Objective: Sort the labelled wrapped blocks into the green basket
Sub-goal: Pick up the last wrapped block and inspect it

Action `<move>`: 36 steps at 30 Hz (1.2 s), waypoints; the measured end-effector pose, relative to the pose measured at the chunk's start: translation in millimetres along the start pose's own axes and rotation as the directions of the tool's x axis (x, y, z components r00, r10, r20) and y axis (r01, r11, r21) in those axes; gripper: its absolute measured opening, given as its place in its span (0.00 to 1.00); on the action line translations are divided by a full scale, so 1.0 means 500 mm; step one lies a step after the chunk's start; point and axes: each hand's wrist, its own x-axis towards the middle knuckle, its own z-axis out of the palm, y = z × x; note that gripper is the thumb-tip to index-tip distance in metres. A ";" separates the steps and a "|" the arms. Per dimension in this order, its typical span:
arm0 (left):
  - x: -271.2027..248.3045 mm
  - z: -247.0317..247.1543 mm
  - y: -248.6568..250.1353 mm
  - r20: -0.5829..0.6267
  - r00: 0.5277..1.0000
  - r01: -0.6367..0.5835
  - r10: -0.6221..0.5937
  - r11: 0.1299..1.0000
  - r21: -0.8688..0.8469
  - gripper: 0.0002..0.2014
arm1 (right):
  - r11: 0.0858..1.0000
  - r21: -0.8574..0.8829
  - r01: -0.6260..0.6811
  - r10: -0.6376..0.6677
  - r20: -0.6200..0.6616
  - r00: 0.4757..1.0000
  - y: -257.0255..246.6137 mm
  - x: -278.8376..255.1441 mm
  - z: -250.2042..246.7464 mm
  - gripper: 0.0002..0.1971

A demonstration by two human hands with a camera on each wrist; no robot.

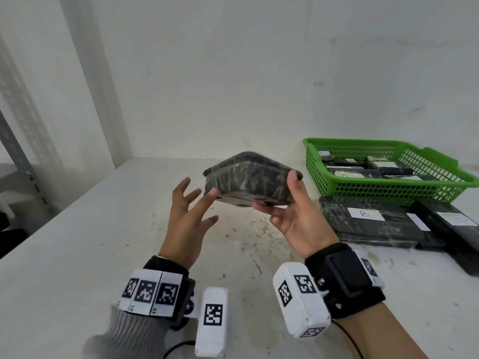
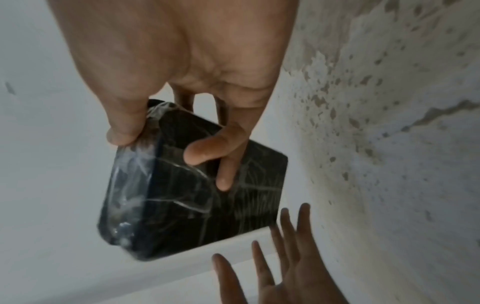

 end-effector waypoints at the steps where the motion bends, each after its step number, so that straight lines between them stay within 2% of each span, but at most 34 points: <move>1: -0.001 0.001 0.001 -0.009 1.000 -0.028 0.028 1.000 0.013 0.41 | 0.999 -0.008 0.041 -0.041 -0.014 0.999 0.001 0.000 0.000 0.25; 3: -0.006 0.005 0.005 0.030 0.995 -0.096 0.095 0.995 0.039 0.41 | 0.994 -0.048 0.099 -0.101 -0.035 0.994 0.005 0.001 0.002 0.19; 5: -0.014 0.012 0.010 0.113 0.985 -0.138 0.130 0.988 0.070 0.39 | 0.987 -0.096 0.128 -0.132 -0.037 0.991 0.009 0.002 0.002 0.20; 9: -0.018 0.015 0.011 0.247 0.962 -0.152 0.118 0.980 0.127 0.34 | 0.981 -0.150 0.122 -0.123 0.001 0.992 0.018 -0.002 0.011 0.20; 12: -0.018 0.014 0.009 0.230 0.958 -0.211 0.171 0.964 0.163 0.20 | 0.980 -0.158 0.124 -0.122 0.023 0.992 0.020 -0.008 0.019 0.23; 14: -0.019 0.015 0.010 0.216 0.960 -0.209 0.176 0.968 0.140 0.16 | 0.972 -0.180 0.150 -0.149 0.016 0.989 0.017 -0.011 0.025 0.24; 18: -0.026 0.019 0.022 0.240 0.956 -0.202 0.169 0.971 0.124 0.17 | 0.941 -0.252 0.224 -0.235 -0.015 0.972 0.015 -0.017 0.034 0.26; 22: -0.027 0.019 0.034 0.228 0.965 -0.151 0.128 0.984 0.089 0.26 | 0.932 -0.273 0.237 -0.253 -0.027 0.967 0.014 -0.020 0.037 0.27; 26: -0.031 0.022 0.036 0.207 0.971 -0.141 0.118 0.985 0.099 0.20 | 0.921 -0.318 0.227 -0.236 0.008 0.972 0.009 -0.026 0.039 0.23; 31: -0.031 0.021 0.038 0.235 0.968 -0.111 0.084 0.988 0.107 0.28 | 0.907 -0.350 0.235 -0.266 -0.043 0.963 0.012 -0.026 0.040 0.23; 36: -0.028 0.020 0.036 0.219 0.973 -0.101 0.073 0.988 0.119 0.22 | 0.902 -0.372 0.221 -0.259 -0.055 0.964 0.018 -0.026 0.041 0.23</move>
